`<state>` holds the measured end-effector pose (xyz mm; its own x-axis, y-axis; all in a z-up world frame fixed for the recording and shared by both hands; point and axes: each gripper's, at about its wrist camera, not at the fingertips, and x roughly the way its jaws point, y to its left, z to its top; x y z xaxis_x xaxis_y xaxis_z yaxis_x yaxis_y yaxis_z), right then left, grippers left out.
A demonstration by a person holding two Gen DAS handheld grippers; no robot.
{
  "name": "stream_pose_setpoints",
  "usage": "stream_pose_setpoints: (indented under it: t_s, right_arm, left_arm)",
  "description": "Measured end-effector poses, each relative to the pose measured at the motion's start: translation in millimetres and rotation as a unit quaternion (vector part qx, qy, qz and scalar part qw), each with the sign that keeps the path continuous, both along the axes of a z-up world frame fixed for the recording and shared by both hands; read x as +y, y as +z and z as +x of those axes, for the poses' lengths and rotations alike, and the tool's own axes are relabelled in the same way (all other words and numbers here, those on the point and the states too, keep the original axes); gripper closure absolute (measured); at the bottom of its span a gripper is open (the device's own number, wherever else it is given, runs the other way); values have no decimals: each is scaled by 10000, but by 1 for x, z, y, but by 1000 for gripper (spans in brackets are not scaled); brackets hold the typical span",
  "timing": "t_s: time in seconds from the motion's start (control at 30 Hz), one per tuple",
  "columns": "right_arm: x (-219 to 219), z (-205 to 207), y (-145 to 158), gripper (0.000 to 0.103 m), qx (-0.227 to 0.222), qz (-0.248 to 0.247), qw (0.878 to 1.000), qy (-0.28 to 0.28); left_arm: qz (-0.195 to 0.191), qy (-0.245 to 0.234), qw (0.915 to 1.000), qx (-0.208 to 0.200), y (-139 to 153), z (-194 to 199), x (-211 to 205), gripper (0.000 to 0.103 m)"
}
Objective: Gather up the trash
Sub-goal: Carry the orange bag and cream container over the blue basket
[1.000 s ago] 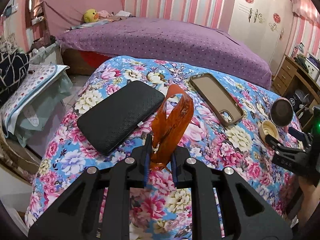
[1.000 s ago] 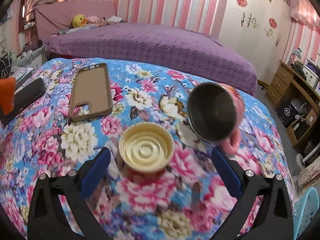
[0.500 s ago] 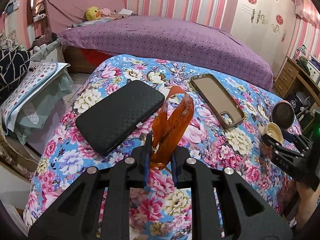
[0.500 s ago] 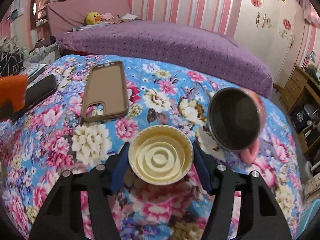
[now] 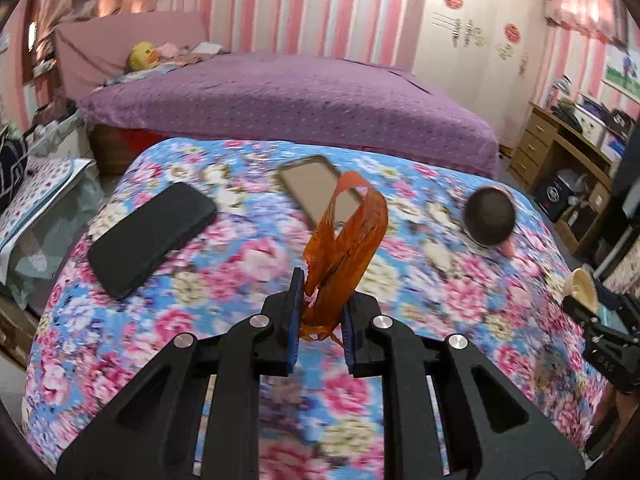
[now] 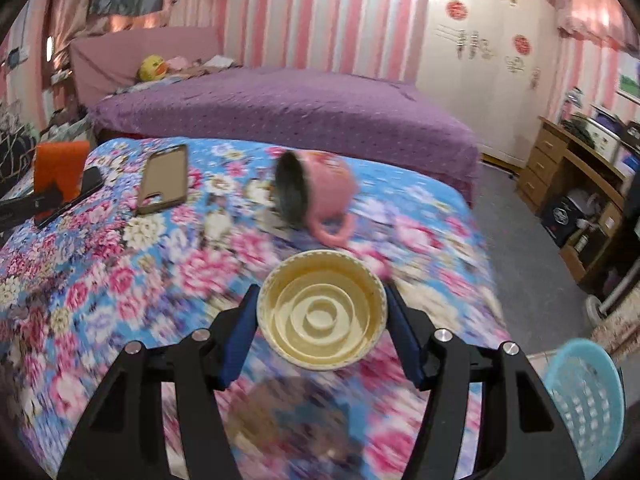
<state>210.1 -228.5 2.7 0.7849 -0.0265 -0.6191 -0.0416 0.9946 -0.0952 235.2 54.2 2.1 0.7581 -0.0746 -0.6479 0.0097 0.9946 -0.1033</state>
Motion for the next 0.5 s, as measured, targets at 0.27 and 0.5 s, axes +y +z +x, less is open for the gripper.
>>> stream_pose_setpoints:
  t_s: [0.27,0.5]
  right_arm:
    - [-54,-34,-1,42,-250,235,9983,-464]
    - [-75,-33,-8,42,-280,423,9974,-506]
  left_arm:
    - [96,-410,9991,-68,0,-13,-51,87]
    - [203,-423,9988,-104,-4,-20,-70,87]
